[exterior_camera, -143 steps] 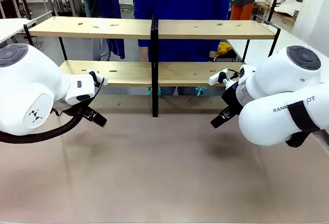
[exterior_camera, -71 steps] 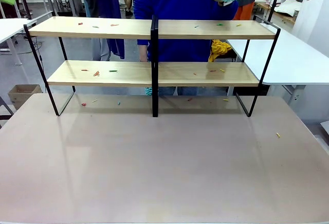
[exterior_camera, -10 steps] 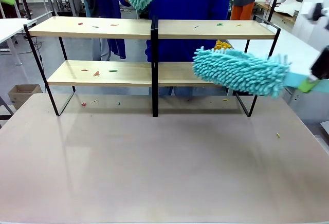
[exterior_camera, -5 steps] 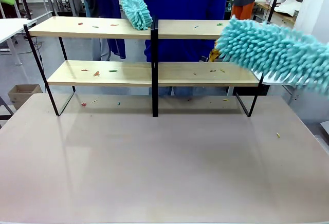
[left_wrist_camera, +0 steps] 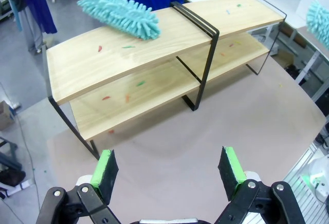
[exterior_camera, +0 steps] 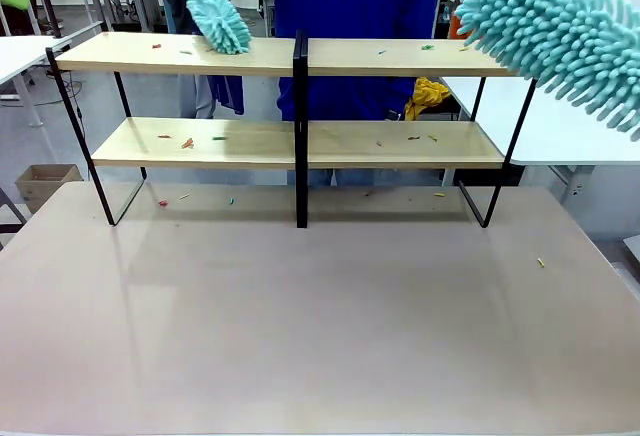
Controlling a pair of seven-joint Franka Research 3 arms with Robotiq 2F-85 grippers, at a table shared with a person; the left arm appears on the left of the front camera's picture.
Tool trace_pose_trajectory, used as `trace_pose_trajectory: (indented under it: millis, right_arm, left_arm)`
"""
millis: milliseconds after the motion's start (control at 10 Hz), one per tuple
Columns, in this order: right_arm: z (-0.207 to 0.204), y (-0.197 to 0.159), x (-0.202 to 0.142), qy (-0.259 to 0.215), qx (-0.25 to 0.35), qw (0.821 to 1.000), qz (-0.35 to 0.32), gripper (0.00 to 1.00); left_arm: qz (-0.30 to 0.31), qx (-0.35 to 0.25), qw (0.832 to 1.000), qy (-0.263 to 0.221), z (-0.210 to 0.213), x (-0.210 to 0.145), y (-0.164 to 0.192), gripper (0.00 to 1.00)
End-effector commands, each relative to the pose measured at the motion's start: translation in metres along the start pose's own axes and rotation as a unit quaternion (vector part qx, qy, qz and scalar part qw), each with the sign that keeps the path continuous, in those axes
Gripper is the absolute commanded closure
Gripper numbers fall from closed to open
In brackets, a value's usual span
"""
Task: Clean the shelves.
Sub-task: Clean a randomly selected level of the Shelf with the Duster.
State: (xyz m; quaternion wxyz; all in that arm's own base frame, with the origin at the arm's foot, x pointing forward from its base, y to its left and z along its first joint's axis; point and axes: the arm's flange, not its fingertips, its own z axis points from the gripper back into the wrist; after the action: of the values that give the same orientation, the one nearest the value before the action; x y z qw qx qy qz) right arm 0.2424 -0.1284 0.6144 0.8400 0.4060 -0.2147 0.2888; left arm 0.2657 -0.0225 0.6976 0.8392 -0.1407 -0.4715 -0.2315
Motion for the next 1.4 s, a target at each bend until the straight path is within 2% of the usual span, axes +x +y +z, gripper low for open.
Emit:
trace_pose_trajectory:
  millis: [0,400,500,700,800,1000,1100,1200,1300]
  right_arm:
    - [-0.006,-0.002,-0.003,-0.035,0.007,0.999,0.032,0.87]
    - [-0.015,-0.003,0.002,-0.007,0.003,1.000,0.023,0.87]
    - [-0.025,0.000,0.006,0.037,-0.010,0.999,0.022,0.87]
    - [-0.085,0.008,0.030,0.190,-0.058,0.980,0.024,0.87]
    - [-0.123,0.010,0.048,0.213,-0.093,0.973,0.009,0.87]
    - [-0.205,0.013,0.077,0.245,-0.129,0.961,0.014,0.87]
    - [-0.226,0.013,0.087,0.208,-0.162,0.965,-0.005,0.87]
    - [-0.180,0.018,0.061,0.235,-0.107,0.966,0.020,0.87]
    - [-0.217,0.022,0.075,0.238,-0.134,0.962,0.018,0.87]
  left_arm:
    - [0.000,-0.007,1.000,-0.003,0.000,0.000,0.001,0.00]
    - [0.000,-0.007,1.000,-0.003,0.000,0.000,0.001,0.00]
    - [0.000,-0.007,1.000,-0.003,0.000,0.000,0.001,0.00]
    - [0.000,-0.007,1.000,-0.003,0.000,0.000,0.001,0.00]
    - [0.000,-0.007,1.000,-0.003,0.000,0.000,0.001,0.00]
    - [0.000,-0.007,1.000,-0.003,0.000,0.000,0.001,0.00]
    - [0.000,-0.007,1.000,-0.003,0.000,0.000,0.001,0.00]
    - [0.000,-0.007,1.000,-0.003,0.000,0.000,0.001,0.00]
    - [0.000,-0.007,1.000,-0.003,0.000,0.000,0.001,0.00]
